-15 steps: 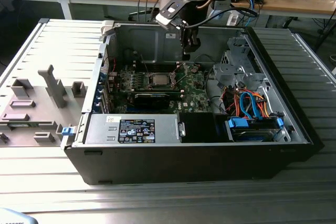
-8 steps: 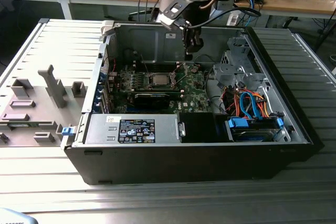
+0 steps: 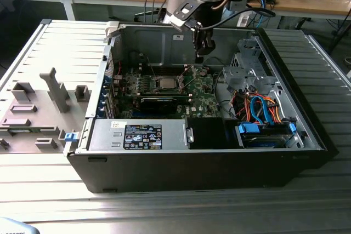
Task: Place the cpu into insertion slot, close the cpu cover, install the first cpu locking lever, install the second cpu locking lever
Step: 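Close the cpu cover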
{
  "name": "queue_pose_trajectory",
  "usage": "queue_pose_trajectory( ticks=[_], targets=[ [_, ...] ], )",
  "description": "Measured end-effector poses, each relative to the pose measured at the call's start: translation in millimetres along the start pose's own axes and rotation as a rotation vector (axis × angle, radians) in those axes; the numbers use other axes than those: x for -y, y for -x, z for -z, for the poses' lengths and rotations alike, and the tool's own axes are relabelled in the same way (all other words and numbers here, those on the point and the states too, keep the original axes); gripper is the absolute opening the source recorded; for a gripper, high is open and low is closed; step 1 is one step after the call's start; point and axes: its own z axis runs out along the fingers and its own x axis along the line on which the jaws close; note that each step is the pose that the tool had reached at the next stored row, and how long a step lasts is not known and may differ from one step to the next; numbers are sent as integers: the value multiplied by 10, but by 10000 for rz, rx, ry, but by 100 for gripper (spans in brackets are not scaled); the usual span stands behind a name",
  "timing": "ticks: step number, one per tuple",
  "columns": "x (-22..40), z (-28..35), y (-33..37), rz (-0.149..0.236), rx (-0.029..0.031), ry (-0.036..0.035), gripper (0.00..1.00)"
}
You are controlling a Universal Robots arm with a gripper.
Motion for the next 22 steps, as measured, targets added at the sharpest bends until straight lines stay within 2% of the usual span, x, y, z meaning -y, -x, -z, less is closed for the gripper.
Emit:
queue_pose_trajectory(
  ticks=[16, 19, 22],
  targets=[
    [-107, -11, 14, 0, -1, 0, 11],
    [-114, -29, 14, 0, -1, -2, 11],
    [-126, -76, 14, -1, -3, -9, 11]
  ],
)
